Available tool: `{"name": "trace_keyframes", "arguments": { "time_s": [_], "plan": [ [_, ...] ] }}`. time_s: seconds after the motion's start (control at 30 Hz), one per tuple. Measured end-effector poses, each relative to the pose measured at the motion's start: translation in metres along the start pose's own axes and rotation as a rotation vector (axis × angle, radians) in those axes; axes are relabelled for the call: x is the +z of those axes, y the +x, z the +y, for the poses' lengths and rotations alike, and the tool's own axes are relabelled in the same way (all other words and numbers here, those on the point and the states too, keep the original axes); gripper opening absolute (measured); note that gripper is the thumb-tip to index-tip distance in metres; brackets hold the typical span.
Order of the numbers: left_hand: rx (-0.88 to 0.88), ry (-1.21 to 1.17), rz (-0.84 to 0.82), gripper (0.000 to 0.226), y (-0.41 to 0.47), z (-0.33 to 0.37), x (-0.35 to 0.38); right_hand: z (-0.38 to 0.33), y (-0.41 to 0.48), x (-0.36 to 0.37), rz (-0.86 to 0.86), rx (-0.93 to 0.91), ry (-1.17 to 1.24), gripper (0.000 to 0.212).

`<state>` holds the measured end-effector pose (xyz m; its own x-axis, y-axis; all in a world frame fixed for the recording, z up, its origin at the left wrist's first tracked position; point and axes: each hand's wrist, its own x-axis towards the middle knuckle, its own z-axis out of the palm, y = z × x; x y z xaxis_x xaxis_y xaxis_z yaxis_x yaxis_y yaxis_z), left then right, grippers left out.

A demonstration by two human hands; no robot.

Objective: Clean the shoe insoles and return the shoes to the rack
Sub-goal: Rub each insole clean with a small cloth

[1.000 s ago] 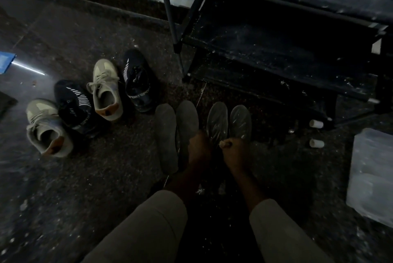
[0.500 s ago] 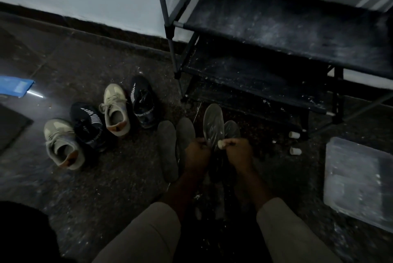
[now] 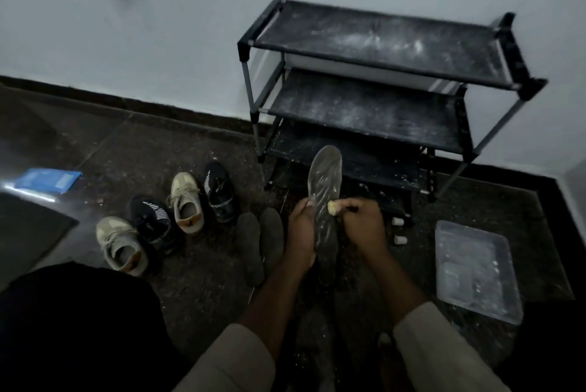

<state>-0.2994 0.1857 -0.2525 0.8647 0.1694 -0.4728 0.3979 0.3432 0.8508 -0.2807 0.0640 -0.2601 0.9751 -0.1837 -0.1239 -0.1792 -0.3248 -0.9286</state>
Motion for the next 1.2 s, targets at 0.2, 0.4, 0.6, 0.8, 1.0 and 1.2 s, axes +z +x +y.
{"name": "trace_keyframes", "arguments": {
  "time_s": [0.2, 0.4, 0.6, 0.8, 1.0, 1.2],
  "plan": [
    [-0.168, -0.319, -0.211, 0.050, -0.053, 0.035, 0.016, -0.071, -0.043, -0.047, 0.031, -0.081, 0.087, 0.008],
    [-0.198, -0.300, -0.322, 0.059, -0.102, 0.081, 0.021, -0.115, -0.077, -0.084, 0.071, -0.218, 0.060, 0.011],
    [-0.129, -0.354, -0.431, 0.062, -0.131, 0.107, 0.010, -0.157, -0.131, -0.114, -0.004, -0.294, 0.154, 0.017],
    [-0.121, -0.389, -0.549, 0.068, -0.154, 0.127, 0.007, -0.154, -0.167, -0.113, -0.087, -0.332, 0.023, 0.014],
    [-0.052, -0.292, -0.562, 0.072, -0.158, 0.131, 0.003, -0.154, -0.172, -0.099, -0.049, -0.468, -0.124, 0.019],
    [-0.031, -0.283, -0.540, 0.075, -0.161, 0.135, -0.001, -0.157, -0.175, -0.097, -0.060, -0.529, -0.189, 0.028]
  ]
}}
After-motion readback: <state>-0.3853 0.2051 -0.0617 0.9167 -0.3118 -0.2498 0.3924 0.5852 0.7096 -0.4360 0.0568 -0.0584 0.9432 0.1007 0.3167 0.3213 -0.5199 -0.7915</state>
